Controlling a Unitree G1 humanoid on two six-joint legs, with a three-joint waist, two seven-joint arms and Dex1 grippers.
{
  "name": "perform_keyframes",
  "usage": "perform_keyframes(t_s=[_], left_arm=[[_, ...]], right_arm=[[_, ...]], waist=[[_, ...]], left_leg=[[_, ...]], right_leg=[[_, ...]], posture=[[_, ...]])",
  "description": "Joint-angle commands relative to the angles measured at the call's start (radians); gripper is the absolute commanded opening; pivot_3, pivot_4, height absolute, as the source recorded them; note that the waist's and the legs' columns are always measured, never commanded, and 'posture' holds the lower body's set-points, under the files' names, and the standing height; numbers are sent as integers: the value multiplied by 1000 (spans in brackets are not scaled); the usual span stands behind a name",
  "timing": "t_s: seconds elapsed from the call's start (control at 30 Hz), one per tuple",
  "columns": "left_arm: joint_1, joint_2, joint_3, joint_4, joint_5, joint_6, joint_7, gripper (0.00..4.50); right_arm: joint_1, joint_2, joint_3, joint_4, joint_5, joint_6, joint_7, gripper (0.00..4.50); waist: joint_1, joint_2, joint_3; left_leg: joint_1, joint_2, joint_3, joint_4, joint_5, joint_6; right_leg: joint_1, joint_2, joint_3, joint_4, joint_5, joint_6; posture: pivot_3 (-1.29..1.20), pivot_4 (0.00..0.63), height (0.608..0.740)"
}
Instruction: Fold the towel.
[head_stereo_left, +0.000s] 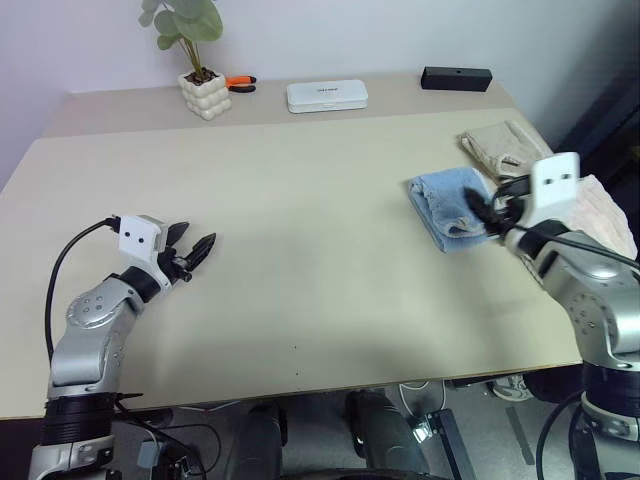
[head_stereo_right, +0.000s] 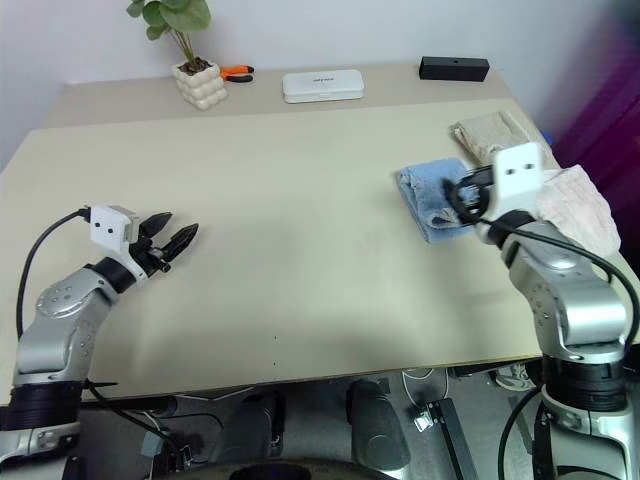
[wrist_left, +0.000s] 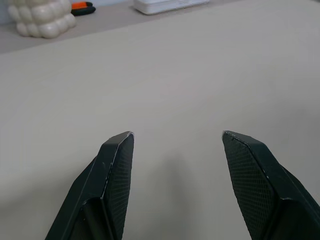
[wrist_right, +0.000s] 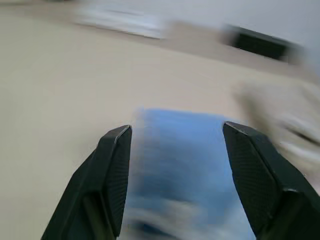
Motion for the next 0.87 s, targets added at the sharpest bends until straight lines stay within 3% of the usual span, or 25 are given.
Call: perform_keyframes(t_s=[0.03, 0.2, 0.43, 0.87], left_arm=[[33, 23, 8, -61, 6, -25, -32, 2873], [94, 19, 16, -134, -15, 4, -39, 2873], [119, 1, 3, -183, -17, 29, -21, 2873], [125, -21, 4, -230, -27, 56, 1, 2873]], right_arm=[[-31, -22, 50, 32, -8, -118, 194, 2903], [-27, -37, 111, 105, -54, -188, 343, 2903], [-24, -30, 132, 155, -104, -262, 432, 2903], [-49, 64, 149, 201, -152, -306, 437, 2903]], waist=[[7, 0, 0], [20, -2, 1], [20, -2, 1], [16, -2, 1]], left_leg=[[0, 0, 0, 0, 0, 0], [-1, -1, 0, 2, 0, 0], [0, 0, 0, 2, 0, 0], [0, 0, 0, 2, 0, 0]], right_leg=[[0, 0, 0, 0, 0, 0], [0, -1, 0, 0, 0, 0], [1, -1, 0, 0, 0, 0], [1, -1, 0, 1, 0, 0]], posture=[[0, 150, 737], [0, 150, 737], [0, 150, 737], [0, 150, 737]])
